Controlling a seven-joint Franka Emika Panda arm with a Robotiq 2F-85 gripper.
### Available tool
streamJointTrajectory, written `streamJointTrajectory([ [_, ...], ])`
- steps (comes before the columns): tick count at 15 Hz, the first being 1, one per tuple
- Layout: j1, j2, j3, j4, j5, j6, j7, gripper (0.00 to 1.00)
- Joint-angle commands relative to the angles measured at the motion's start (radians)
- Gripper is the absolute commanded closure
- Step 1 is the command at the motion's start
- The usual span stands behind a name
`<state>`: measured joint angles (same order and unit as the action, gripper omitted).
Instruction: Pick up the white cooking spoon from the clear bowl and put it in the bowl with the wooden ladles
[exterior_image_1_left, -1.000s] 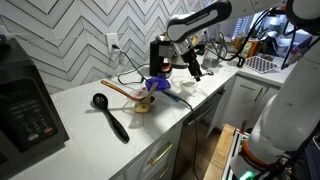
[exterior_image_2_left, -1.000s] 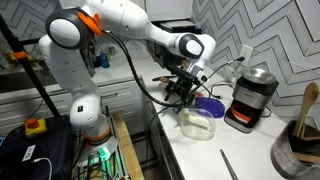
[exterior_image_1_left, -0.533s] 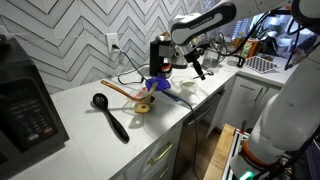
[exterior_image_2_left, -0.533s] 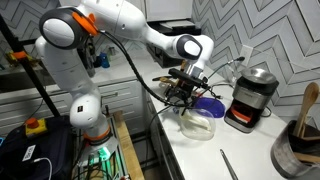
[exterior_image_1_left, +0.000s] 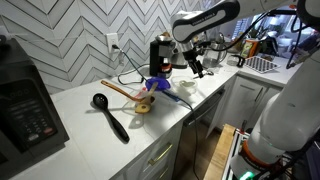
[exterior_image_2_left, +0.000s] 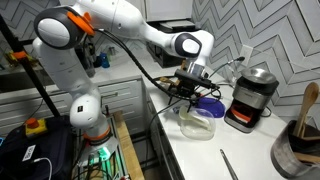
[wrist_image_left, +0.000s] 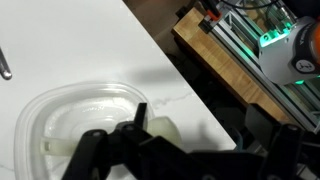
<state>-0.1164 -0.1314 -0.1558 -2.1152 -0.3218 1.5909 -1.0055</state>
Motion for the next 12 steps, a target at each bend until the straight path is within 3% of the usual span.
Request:
streamJointTrajectory([
  [1,0.001,-0.075,-0.026,-0.086,0.035,0.137,-0.151,0.04],
  [2,0.002,-0.088,-0.029,-0.11,0.057,0.191,-0.164,0.08],
  [5,0.006,-0.097,-0.036,-0.168,0.132,0.308,-0.195,0.39],
  [7,0.001,-0.105,-0.038,-0.2,0.163,0.367,-0.19,0.37],
  [8,0.0,-0.109,-0.04,-0.214,0.172,0.391,-0.19,0.44],
  [9,-0.001,-0.112,-0.043,-0.226,0.182,0.42,-0.192,0.62],
  [10,-0.001,-0.116,-0.046,-0.237,0.193,0.442,-0.194,0.63],
  [12,0.0,-0.124,-0.049,-0.256,0.201,0.477,-0.194,0.77],
])
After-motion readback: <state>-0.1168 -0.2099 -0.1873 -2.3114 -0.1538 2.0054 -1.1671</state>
